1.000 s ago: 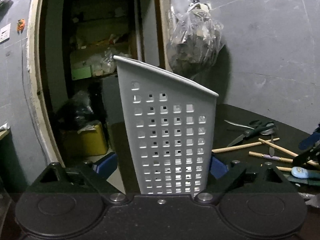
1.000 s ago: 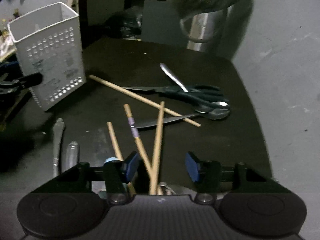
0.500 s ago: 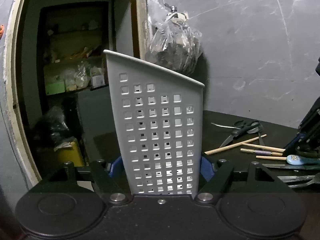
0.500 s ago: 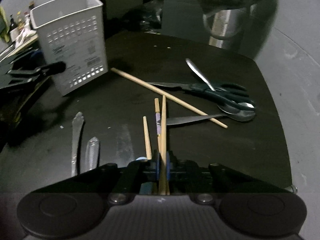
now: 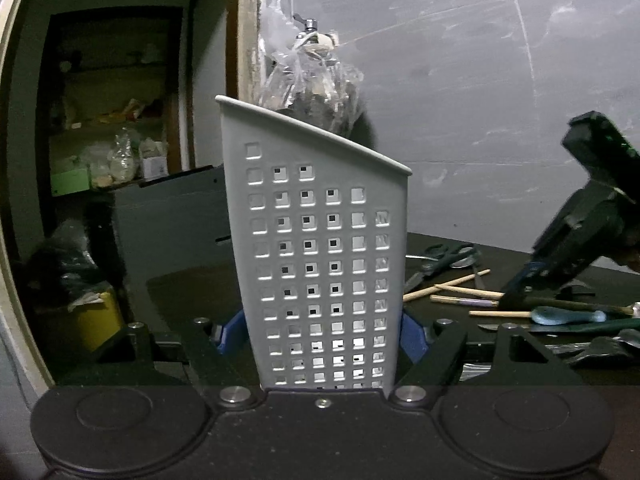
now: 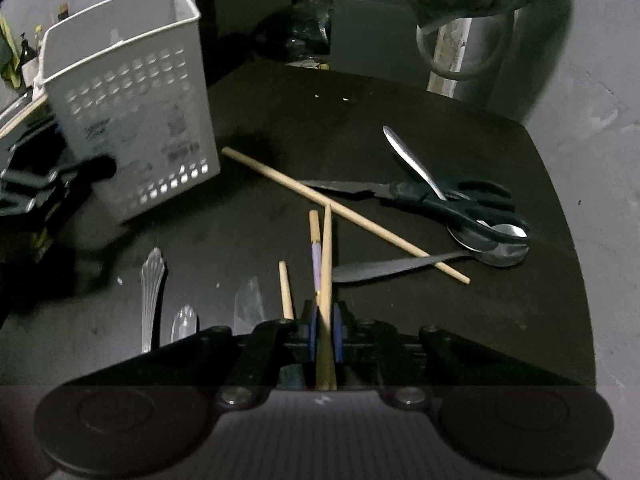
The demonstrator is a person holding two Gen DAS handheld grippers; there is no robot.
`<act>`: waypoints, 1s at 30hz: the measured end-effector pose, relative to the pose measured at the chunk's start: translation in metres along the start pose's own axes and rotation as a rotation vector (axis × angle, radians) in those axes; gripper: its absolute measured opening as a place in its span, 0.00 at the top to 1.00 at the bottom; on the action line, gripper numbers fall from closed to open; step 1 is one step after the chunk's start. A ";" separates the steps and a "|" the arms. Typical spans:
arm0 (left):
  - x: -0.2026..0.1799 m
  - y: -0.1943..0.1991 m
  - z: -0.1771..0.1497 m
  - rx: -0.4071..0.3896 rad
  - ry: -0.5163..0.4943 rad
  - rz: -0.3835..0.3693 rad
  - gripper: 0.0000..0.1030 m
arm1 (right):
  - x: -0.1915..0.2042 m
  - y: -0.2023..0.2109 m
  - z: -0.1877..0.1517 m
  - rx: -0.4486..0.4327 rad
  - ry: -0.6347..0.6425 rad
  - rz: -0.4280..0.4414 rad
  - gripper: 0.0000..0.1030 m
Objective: Organize utensils
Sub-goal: 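Grasp a wooden chopstick from the pile with the right tool, then lift the chopstick and drop it into the basket held by the left tool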
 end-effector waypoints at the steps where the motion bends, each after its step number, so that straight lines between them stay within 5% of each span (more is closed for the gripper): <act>1: -0.002 0.001 0.000 0.000 -0.002 -0.004 0.26 | 0.001 0.000 0.000 -0.002 0.005 0.002 0.93; 5: -0.010 0.003 -0.001 -0.003 -0.007 -0.025 0.26 | 0.010 0.002 -0.002 -0.009 0.038 0.033 0.93; 12: -0.012 0.005 -0.002 -0.002 -0.002 -0.030 0.26 | 0.041 0.006 -0.009 -0.009 0.148 -0.072 0.90; 15: -0.013 0.006 -0.002 0.000 0.000 -0.030 0.26 | 0.041 0.010 -0.013 0.002 0.135 -0.063 0.66; 19: -0.011 0.006 -0.002 0.002 0.014 -0.036 0.26 | 0.026 0.012 -0.017 0.024 0.080 -0.039 0.60; 21: -0.011 0.006 -0.003 0.005 0.019 -0.036 0.26 | 0.022 0.010 -0.017 0.034 0.060 -0.010 0.61; 25: -0.010 0.003 -0.002 0.012 0.020 -0.034 0.26 | 0.019 0.009 -0.016 0.042 0.046 0.047 0.91; 30: -0.011 0.002 -0.001 0.011 0.028 -0.033 0.26 | 0.023 0.007 -0.009 0.061 0.047 0.018 0.94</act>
Point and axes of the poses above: each gripper's, at about its wrist camera, not at the fingertips, and y roughly against the way its jaws point, x to its left, z to its top, the point moved 2 cm from there along -y, roughly the way its jaws point, and after that the axes turned 9 degrees about x, right-handed, at the moved point
